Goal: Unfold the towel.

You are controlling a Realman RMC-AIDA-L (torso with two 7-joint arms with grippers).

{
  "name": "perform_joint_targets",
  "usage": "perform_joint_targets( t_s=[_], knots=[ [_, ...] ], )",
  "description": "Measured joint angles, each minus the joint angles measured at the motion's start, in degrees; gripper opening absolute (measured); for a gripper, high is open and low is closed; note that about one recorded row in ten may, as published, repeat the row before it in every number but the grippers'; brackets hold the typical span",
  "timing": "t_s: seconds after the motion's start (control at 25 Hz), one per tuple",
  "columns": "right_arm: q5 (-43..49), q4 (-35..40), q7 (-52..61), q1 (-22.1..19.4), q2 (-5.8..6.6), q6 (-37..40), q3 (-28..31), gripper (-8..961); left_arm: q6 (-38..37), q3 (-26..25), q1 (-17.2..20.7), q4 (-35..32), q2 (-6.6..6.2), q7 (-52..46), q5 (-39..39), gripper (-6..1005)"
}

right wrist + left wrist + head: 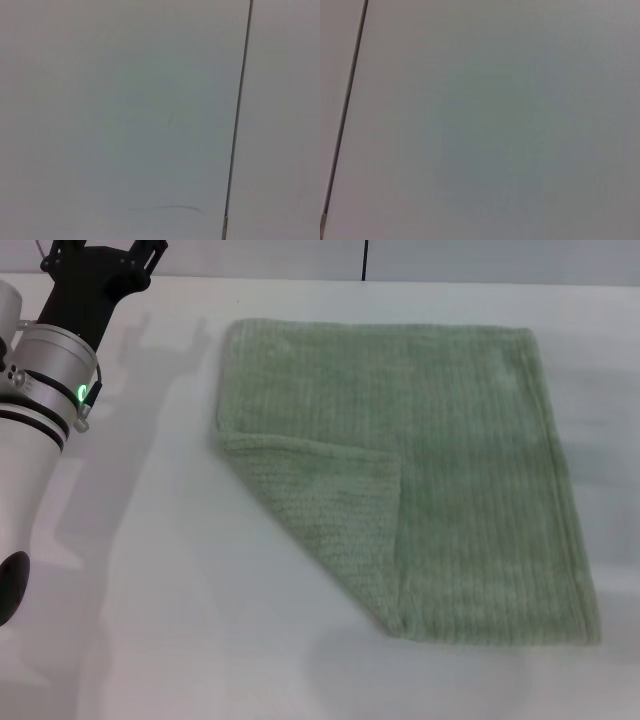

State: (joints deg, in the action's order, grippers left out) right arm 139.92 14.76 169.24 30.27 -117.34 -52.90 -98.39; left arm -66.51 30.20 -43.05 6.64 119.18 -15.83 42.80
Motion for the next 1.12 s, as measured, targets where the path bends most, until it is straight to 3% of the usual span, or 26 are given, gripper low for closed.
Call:
perform_joint_targets(
  t_s=[0.48, 0.64, 0.76, 0.84, 0.88, 1.0, 1.04, 1.12],
  knots=[
    [0.7, 0.7, -0.1, -0.3, -0.25, -0.2, -0.4, 662, -0.3, -0.1, 0.1, -0.4, 0.00, -0.1, 0.0, 804],
    [3.2, 4.2, -0.1, -1.8, -0.43, -0.9, -0.4, 656, -0.4, -0.1, 0.0, -0.6, 0.00, -0.1, 0.0, 803],
    [5.8, 9.2, -0.1, -4.0, -0.67, 0.3, -0.3, 514, -0.4, -0.1, 0.0, -0.9, 0.00, -0.1, 0.0, 802],
    [8.4, 16.2, -0.1, -6.6, -0.69, 6.2, 0.1, 419, -0.5, -0.1, 0.2, -1.3, -0.01, -0.1, 0.0, 802],
    [8.4, 16.2, -0.1, -6.6, -0.69, 6.2, 0.1, 372, -0.5, -0.1, 0.2, -1.3, -0.01, -0.1, 0.0, 802],
    [9.7, 25.0, -0.6, -9.2, -0.41, 15.9, 0.3, 229, -0.5, 0.0, 0.2, -1.3, -0.05, -0.1, 0.0, 801],
    [9.9, 30.2, -2.4, -10.4, -0.35, 22.9, 0.9, 182, -0.5, 0.0, 0.2, -1.3, -0.05, -0.1, 0.0, 800],
    [10.0, 33.1, -3.7, -11.0, -0.45, 26.6, 1.5, 156, -0.5, 0.2, 0.3, -1.4, -0.08, -0.1, 0.0, 800]
  ],
)
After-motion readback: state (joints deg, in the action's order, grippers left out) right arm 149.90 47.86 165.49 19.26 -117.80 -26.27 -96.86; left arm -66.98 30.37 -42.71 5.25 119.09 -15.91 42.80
